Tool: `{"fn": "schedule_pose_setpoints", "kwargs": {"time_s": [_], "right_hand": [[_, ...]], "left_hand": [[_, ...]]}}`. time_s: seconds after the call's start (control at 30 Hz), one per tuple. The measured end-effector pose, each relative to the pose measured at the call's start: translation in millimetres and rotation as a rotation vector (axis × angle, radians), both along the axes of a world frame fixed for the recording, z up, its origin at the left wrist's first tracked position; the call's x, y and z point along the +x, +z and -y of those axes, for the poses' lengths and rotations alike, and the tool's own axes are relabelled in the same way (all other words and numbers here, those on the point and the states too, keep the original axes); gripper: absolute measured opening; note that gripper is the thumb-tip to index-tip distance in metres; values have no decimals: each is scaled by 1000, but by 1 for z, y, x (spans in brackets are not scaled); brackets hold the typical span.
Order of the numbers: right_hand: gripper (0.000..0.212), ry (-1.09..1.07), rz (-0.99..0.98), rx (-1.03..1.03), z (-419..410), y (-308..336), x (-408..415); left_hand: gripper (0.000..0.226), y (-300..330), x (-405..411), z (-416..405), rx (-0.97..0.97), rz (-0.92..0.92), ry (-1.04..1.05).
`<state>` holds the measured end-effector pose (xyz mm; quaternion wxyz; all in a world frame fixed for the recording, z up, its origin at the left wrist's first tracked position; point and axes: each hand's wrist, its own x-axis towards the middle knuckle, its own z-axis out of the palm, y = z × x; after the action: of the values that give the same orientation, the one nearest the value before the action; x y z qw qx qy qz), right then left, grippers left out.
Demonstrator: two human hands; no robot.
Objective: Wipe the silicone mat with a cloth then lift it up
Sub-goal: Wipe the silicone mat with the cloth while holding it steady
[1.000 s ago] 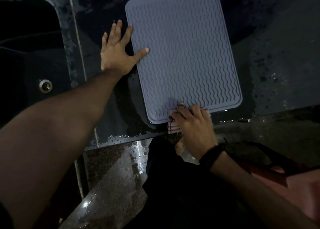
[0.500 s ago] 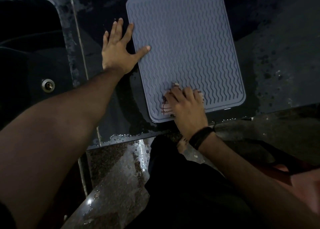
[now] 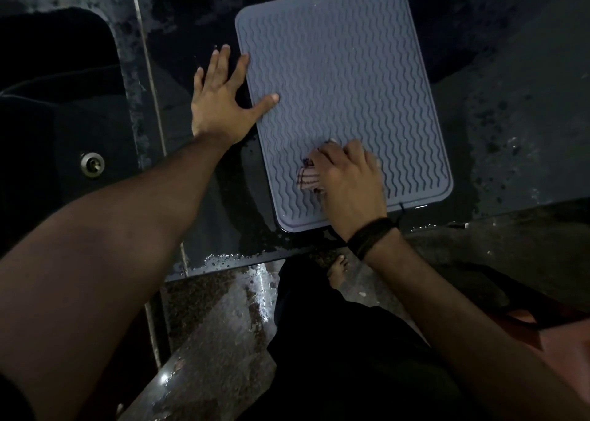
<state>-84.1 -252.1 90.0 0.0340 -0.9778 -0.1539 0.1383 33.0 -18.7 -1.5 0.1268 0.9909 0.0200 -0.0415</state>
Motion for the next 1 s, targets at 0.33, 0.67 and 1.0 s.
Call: {"fn": "schedule_pose_setpoints", "kwargs": {"time_s": [0.33,0.67,1.0], "right_hand": [[58,24,-7,-60,33,-8,-52],[46,-51,45,10,18,3,-12],[55,34,-11,-77,40,-6,-40]], "left_hand": [[97,1,0,0,-19,12,-4],[97,2,-2,0,-24,10,-1],[97,7,-2,2,-23,-25,3]]}}
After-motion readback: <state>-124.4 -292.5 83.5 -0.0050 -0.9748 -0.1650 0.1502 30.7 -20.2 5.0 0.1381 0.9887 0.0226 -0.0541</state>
